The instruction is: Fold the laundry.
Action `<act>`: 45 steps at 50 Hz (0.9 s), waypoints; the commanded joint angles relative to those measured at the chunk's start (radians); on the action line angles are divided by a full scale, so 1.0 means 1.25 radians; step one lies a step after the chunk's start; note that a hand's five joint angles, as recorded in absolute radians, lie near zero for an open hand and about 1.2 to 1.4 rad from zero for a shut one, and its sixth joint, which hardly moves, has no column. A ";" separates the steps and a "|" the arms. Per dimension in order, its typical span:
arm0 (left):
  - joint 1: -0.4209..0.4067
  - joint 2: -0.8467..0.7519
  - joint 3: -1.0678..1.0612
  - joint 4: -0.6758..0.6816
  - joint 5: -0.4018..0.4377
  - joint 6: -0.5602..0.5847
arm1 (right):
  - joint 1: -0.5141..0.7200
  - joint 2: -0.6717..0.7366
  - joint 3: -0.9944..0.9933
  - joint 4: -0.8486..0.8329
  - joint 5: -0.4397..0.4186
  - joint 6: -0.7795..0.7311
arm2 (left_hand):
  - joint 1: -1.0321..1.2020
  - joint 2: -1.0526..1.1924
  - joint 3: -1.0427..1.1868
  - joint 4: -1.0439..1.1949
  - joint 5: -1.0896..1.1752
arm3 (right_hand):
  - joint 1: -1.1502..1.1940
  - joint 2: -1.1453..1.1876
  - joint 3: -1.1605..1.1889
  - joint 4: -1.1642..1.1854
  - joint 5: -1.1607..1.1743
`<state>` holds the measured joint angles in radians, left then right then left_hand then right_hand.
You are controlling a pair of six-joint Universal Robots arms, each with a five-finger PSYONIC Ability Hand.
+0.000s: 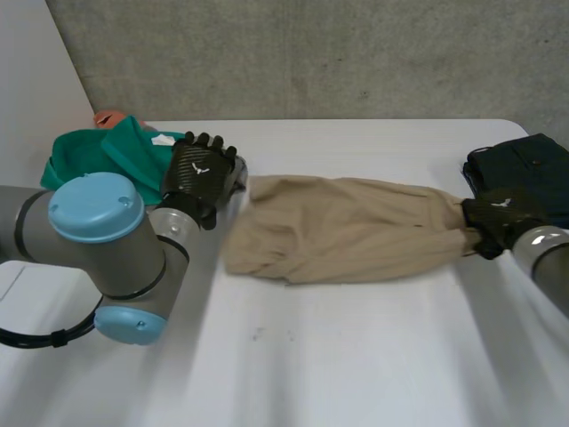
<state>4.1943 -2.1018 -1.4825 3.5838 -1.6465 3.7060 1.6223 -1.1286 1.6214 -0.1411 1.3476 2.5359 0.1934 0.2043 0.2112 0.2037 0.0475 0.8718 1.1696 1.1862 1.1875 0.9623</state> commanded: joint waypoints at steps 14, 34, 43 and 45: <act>0.000 0.075 -0.077 -0.004 0.002 -0.034 | 0.009 -0.089 -0.057 0.053 -0.054 -0.376 | -0.015 -0.024 -0.029 -0.023 -0.038 | 0.420 0.181 0.168 0.167 0.208; -0.008 0.081 -0.007 -0.003 -0.001 -0.145 | 0.458 0.167 -0.218 -0.009 -0.218 -0.346 | -0.015 -0.024 -0.029 -0.023 -0.038 | -0.558 -0.796 -0.809 -0.810 -0.770; -0.051 0.062 0.104 -0.002 -0.002 -0.156 | 0.391 0.019 -0.191 -0.044 -0.201 0.220 | -0.014 -0.023 -0.029 -0.023 -0.037 | -0.558 -0.796 -0.809 -0.810 -0.770; -0.066 0.040 0.138 -0.004 -0.001 -0.169 | 0.353 -0.028 -0.176 -0.063 -0.176 0.363 | -0.012 -0.021 -0.026 -0.020 -0.035 | -0.558 -0.796 -0.809 -0.810 -0.770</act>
<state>4.1642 -2.0084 -1.4343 3.5810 -1.6480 3.5178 2.1755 -0.9699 1.3538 -0.1595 1.0795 2.4219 0.1935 0.2043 0.2112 0.2037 0.0475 0.1993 0.2185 0.2133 0.2347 0.0630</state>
